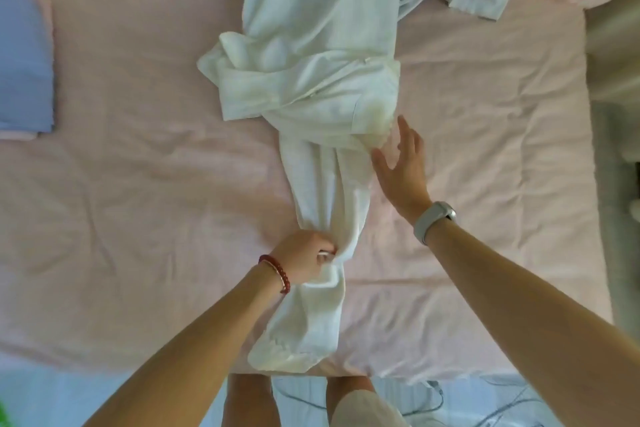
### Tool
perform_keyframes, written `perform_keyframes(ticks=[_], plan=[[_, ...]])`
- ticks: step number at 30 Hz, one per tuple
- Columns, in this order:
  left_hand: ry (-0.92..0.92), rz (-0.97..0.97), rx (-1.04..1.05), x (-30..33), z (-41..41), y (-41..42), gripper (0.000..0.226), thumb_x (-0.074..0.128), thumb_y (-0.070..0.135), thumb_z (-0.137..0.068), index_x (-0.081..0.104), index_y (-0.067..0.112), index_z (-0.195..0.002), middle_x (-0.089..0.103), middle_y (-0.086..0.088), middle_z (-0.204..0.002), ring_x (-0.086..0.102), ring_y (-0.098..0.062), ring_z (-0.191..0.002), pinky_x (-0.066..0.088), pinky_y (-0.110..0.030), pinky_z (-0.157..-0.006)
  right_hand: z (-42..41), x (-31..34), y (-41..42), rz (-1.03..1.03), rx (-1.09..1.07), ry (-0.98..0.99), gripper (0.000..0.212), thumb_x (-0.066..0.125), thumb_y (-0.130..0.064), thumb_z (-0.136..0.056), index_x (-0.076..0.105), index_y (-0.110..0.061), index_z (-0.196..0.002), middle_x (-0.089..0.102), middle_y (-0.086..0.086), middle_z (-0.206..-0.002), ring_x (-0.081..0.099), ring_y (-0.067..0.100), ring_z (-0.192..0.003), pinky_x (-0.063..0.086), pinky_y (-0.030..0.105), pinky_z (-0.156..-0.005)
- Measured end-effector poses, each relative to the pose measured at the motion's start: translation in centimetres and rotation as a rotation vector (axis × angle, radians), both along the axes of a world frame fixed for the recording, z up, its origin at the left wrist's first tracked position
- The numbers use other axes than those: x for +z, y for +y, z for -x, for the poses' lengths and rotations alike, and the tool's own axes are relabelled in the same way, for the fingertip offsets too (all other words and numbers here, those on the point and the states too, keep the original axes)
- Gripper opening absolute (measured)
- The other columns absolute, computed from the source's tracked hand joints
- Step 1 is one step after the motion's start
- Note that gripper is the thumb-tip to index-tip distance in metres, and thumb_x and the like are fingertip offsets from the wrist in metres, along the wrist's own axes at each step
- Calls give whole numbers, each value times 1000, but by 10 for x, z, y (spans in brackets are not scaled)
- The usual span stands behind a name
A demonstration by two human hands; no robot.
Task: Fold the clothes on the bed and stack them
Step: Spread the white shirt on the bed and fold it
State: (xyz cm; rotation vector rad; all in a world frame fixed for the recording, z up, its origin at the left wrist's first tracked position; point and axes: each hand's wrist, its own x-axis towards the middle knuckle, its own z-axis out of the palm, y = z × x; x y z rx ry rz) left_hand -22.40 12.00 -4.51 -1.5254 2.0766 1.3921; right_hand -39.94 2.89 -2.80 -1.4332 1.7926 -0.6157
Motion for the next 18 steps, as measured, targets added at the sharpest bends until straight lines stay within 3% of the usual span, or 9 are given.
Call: perform_keyframes(ticks=[2, 4, 6, 8, 11, 13, 15, 16, 18], plan=[[-6, -206, -179, 12, -15, 31, 20, 49, 12, -85, 69, 11, -89, 64, -6, -84, 57, -23, -78, 43, -30, -72, -12, -4, -23, 8, 73, 45, 78, 59, -32, -89, 11, -20, -149, 13, 16, -153, 16, 32, -140, 18, 41, -112], [-15, -239, -72, 18, -35, 48, 21, 50, 20, -87, 71, 17, -90, 66, 3, -84, 57, -14, -79, 48, -32, -79, -26, -13, -33, -99, 228, 142, 81, 59, -41, -86, 8, -32, -148, 12, 8, -155, 12, 29, -141, 17, 44, -111], [-19, -19, 181, 22, -52, 46, 16, 56, 21, -88, 71, 19, -92, 66, 6, -91, 58, -11, -89, 47, -28, -82, -42, -25, -19, -194, 446, 292, 67, 56, -37, -87, 24, -31, -145, 33, 3, -147, 26, 27, -134, 25, 42, -106], [-31, 280, 484, 26, -58, 31, 14, 60, 15, -86, 68, 12, -98, 63, -2, -95, 58, -19, -90, 48, -33, -80, -54, -31, 17, -182, 543, 350, 46, 51, -27, -90, 43, -20, -135, 49, 6, -132, 39, 28, -124, 30, 38, -100], [-42, 538, 735, 28, -56, -2, 42, 64, 22, -83, 56, 4, -120, 57, -14, -114, 51, -32, -107, 43, -45, -94, -50, -25, 89, -118, 758, 231, 37, 47, -21, -92, 50, -10, -128, 54, 10, -125, 47, 31, -115, 36, 39, -94], [-122, 582, 573, 27, -48, -19, 67, 67, 34, -80, 42, 13, -138, 40, -16, -141, 33, -38, -130, 28, -48, -104, -31, -19, 124, -115, 943, 176, 39, 48, -22, -92, 51, -12, -130, 54, 7, -127, 48, 29, -115, 38, 40, -96], [-205, 530, 215, 21, -37, -27, 71, 63, 47, -80, 35, 27, -142, 27, -5, -152, 14, -35, -141, 15, -53, -109, -7, -13, 142, -101, 959, 195, 39, 52, -20, -89, 55, -15, -127, 58, 6, -121, 50, 29, -112, 39, 39, -96], [-248, 454, 27, 18, -31, -26, 65, 57, 53, -82, 37, 32, -140, 29, 1, -151, 11, -29, -142, 5, -56, -110, 4, -10, 146, -79, 894, 213, 38, 57, -16, -86, 58, -14, -124, 60, 8, -113, 53, 31, -106, 43, 40, -92], [-321, 331, -209, 9, -20, -17, 47, 45, 56, -87, 51, 32, -127, 47, 6, -134, 26, -19, -135, -4, -56, -109, 25, -6, 146, -36, 676, 246, 39, 66, -3, -77, 63, -11, -116, 62, 12, -96, 58, 35, -87, 52, 42, -76]])
